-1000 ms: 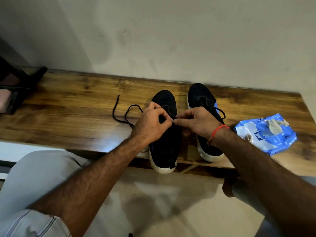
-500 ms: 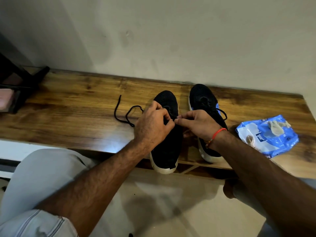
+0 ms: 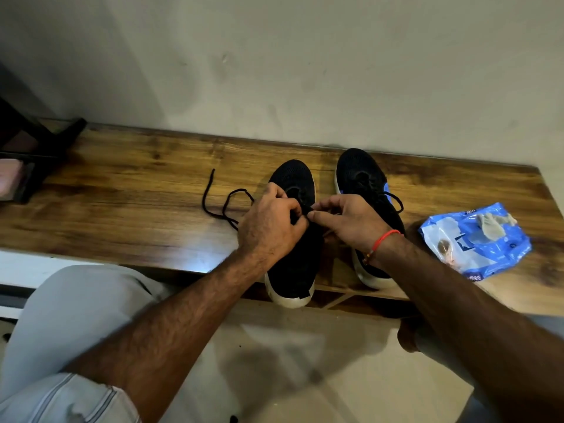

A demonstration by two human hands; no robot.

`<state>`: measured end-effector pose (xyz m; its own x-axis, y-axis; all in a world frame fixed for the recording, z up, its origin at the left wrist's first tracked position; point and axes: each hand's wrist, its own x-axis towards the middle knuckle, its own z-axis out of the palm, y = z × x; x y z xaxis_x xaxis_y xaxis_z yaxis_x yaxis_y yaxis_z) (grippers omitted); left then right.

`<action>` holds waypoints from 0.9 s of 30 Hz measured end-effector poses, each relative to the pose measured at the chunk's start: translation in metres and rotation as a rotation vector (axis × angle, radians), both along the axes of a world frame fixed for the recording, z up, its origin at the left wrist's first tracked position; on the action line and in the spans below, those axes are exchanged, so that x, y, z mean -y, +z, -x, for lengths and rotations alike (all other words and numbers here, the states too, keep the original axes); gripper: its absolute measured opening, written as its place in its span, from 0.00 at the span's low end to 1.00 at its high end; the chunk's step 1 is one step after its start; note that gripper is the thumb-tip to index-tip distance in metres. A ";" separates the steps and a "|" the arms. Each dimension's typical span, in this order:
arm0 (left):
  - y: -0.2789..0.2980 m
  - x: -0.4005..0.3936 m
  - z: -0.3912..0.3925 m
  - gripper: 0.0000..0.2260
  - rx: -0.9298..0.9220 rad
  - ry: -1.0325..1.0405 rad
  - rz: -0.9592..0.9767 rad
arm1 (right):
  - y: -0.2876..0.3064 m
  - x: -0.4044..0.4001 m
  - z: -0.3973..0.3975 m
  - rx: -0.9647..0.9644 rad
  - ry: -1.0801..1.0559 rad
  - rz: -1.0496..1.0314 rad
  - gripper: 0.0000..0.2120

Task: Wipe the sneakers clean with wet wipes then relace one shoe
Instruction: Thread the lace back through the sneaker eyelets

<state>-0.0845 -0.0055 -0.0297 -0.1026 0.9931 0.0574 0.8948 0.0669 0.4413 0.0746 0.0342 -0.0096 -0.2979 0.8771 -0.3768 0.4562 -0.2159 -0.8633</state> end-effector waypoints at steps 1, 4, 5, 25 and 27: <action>0.000 -0.001 0.001 0.10 0.004 -0.010 -0.004 | -0.001 0.000 0.000 0.002 -0.001 -0.003 0.07; -0.001 -0.001 0.003 0.11 0.005 -0.078 -0.039 | -0.003 -0.001 -0.003 -0.003 0.002 -0.002 0.07; -0.001 -0.001 0.004 0.11 0.004 -0.108 -0.046 | -0.003 -0.001 -0.003 0.002 0.006 -0.004 0.07; 0.001 -0.001 -0.001 0.09 0.087 0.038 -0.042 | -0.013 -0.007 0.000 0.102 -0.005 -0.114 0.06; 0.004 -0.002 0.001 0.09 0.065 0.047 -0.063 | -0.015 -0.007 0.000 0.105 -0.014 -0.122 0.05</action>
